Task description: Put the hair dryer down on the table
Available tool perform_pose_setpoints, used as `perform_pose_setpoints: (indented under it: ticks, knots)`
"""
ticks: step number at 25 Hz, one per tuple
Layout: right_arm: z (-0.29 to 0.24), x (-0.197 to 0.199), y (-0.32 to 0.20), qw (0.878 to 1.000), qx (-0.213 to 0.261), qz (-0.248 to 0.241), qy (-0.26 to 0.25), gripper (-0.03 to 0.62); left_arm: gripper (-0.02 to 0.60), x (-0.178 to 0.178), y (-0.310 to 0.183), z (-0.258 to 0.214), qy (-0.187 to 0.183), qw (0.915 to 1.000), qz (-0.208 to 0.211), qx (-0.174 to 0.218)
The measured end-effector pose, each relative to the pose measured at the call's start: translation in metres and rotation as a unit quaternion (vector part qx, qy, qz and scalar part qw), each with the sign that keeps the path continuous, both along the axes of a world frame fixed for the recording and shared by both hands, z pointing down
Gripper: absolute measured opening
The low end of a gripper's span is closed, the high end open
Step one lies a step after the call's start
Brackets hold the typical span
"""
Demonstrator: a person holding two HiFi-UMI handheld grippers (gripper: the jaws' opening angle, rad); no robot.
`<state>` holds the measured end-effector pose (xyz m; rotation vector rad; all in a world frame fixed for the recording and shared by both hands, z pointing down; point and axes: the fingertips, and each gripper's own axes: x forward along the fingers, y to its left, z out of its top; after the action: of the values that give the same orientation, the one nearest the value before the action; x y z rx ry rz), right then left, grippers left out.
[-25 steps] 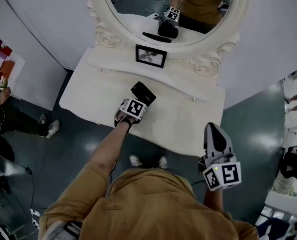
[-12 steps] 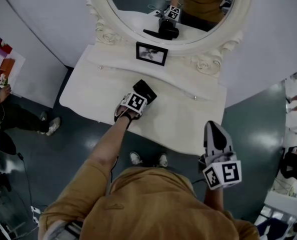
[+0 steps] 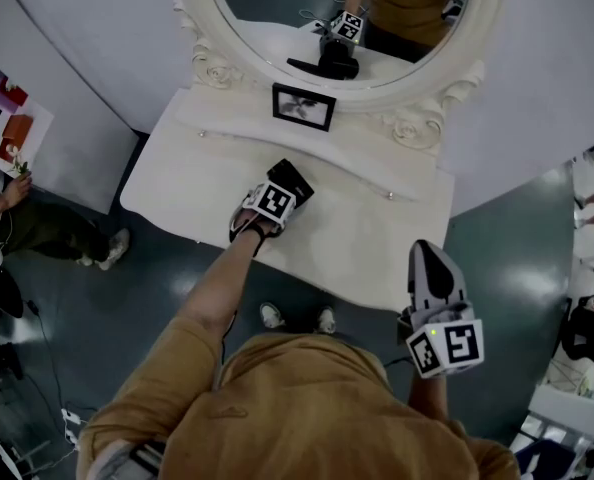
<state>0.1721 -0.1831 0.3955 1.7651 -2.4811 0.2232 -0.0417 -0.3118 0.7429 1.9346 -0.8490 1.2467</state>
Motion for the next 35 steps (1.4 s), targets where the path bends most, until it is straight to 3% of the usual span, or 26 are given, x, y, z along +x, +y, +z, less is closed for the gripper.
perform_pose_setpoints:
  ticks: [16,21,23,24,29,35]
  knots:
    - [0.001,0.004,0.001,1.000,0.003,-0.022,-0.008,0.003,0.309,0.004,0.009,-0.009,0.027,0.9993,-0.015,0.021]
    - [0.002,0.004,0.003,0.999,0.005,-0.032,-0.011,0.003,0.325,0.003,-0.004,-0.031,0.036,0.9954,-0.018,0.087]
    - [0.000,0.002,0.003,0.999,0.008,-0.038,-0.013,0.003,0.325,-0.008,-0.026,-0.051,0.019,0.9854,-0.020,0.168]
    - [-0.001,0.001,0.003,0.999,0.009,-0.042,-0.014,0.003,0.325,-0.013,-0.030,-0.059,0.015,0.9816,-0.026,0.188]
    - [-0.007,-0.006,0.006,0.998,0.017,-0.064,-0.019,0.003,0.325,-0.030,-0.016,-0.088,0.019,0.9758,-0.067,0.208]
    - [-0.009,-0.013,0.012,0.995,0.021,-0.092,-0.026,0.003,0.311,-0.045,0.001,-0.124,0.027,0.9620,-0.105,0.250]
